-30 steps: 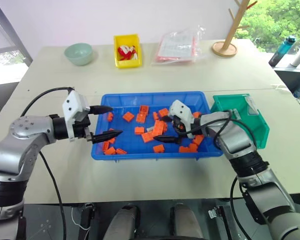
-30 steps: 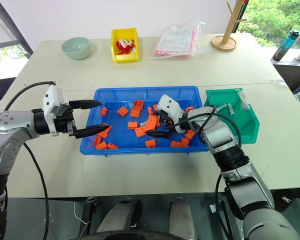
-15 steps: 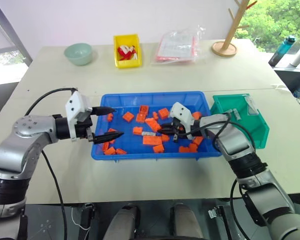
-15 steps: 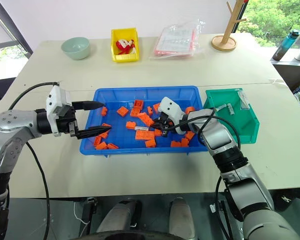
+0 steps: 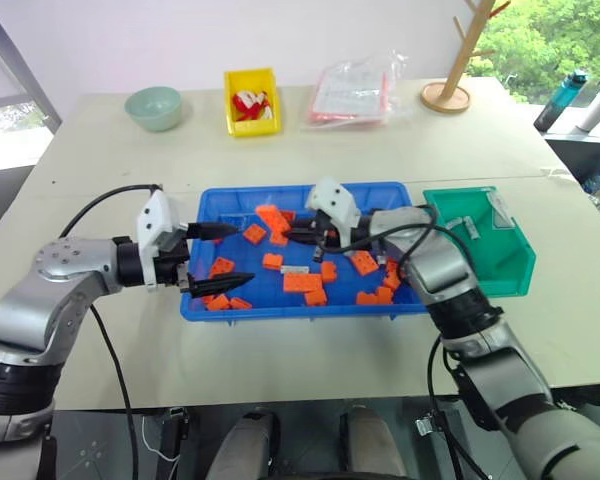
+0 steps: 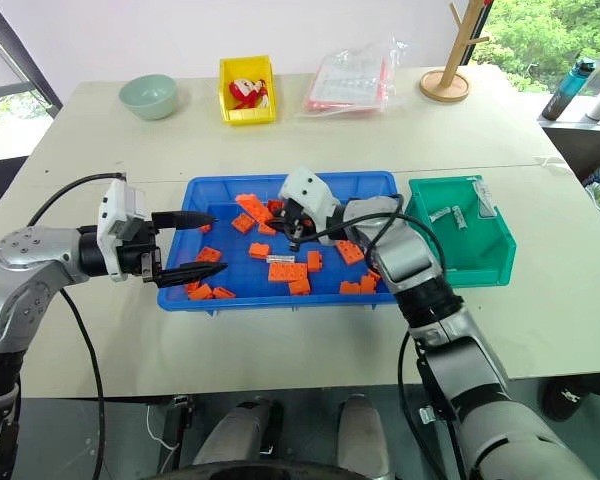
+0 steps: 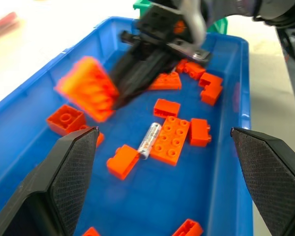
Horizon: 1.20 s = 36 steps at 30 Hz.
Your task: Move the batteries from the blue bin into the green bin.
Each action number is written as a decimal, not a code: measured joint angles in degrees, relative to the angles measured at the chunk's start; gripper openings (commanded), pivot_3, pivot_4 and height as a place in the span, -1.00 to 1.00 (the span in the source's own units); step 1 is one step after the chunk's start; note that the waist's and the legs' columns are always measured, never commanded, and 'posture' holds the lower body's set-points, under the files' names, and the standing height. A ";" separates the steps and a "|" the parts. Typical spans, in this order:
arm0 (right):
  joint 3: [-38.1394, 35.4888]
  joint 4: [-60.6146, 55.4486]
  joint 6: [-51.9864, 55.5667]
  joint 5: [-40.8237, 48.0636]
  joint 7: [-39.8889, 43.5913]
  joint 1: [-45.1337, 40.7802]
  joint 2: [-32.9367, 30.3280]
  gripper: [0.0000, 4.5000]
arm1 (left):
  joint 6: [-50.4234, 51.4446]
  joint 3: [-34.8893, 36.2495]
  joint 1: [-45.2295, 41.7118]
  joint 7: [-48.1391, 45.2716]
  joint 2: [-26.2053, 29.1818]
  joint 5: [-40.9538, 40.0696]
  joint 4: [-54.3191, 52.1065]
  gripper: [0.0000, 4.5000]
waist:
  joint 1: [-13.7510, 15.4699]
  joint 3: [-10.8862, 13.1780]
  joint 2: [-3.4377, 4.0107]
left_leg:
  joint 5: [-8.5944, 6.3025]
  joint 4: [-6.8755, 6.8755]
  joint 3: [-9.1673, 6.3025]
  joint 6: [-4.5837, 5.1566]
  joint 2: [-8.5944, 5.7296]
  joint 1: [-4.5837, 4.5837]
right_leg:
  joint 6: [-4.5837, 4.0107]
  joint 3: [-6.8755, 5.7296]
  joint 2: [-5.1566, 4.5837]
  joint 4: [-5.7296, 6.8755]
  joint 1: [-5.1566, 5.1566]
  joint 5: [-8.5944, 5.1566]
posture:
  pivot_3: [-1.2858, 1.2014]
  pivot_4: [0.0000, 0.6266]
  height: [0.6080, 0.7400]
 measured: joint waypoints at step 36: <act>7.40 -0.16 -2.98 -4.57 10.78 2.87 -6.82 -0.19 | -1.41 -1.46 0.03 0.59 -1.49 0.12 -0.27 1.00 | -0.58 0.00 0.00 | 0.00 -0.02 -0.04 0.00 -0.02 0.00 | 0.00 0.00 0.00 0.00 0.00 0.00 | 0.03 -0.52 0.67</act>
